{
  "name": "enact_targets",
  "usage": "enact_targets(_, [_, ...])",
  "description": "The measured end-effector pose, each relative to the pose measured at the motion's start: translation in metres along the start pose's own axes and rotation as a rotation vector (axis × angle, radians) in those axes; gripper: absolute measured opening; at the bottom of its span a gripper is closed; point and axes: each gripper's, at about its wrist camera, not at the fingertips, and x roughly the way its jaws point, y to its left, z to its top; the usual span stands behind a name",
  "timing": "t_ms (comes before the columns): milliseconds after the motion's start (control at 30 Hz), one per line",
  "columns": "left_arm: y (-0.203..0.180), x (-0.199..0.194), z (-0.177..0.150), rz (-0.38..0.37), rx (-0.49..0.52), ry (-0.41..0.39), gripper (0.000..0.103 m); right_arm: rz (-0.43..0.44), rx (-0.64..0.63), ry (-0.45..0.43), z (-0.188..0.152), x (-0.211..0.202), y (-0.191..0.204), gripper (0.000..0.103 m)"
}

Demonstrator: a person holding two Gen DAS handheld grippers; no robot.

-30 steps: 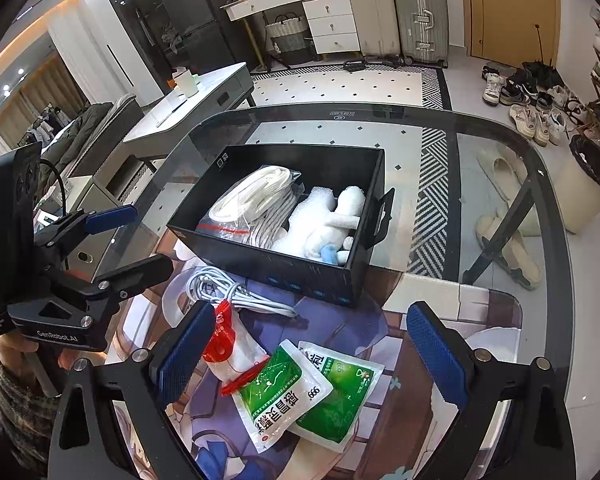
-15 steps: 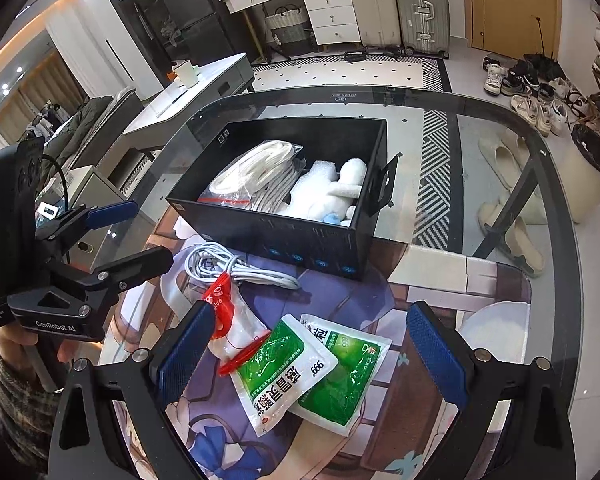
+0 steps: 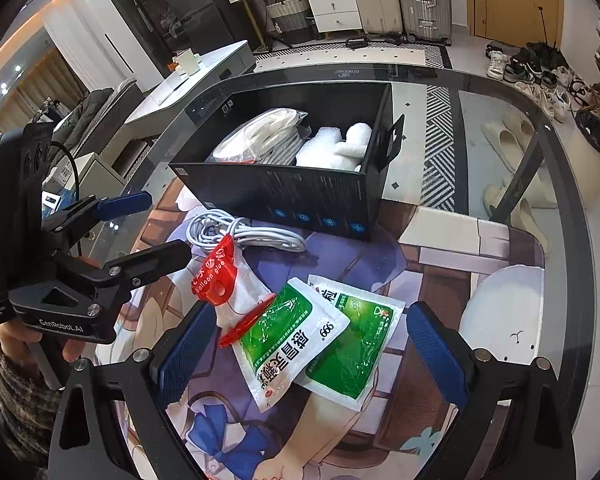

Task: Organize soft objects
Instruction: 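Reach the right gripper to the green medicine packet while the left gripper reaches the red balloon glue bag, then close the right gripper on the green packet while the left gripper closes on the red bag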

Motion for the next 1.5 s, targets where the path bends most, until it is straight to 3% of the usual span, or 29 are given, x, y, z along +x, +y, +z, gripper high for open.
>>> enact_targets(467, [-0.011,0.014,-0.005,-0.037,-0.027,0.033,0.103,-0.004,-0.037,0.019,-0.018,0.007,0.009,0.097])
enact_targets(1267, [-0.012,0.038,-0.007,-0.007,-0.09,0.076,0.101,0.019,-0.087,0.051,-0.022,0.028,0.022,0.073])
enact_targets(1367, [-0.011,0.04,-0.011,0.0,-0.097,0.086,0.101,0.011,-0.098,0.05,-0.021,0.029,0.026,0.069])
enact_targets(1500, [-0.011,0.039,-0.014,0.006,-0.103,0.092,0.1,0.004,-0.101,0.045,-0.019,0.029,0.027,0.05])
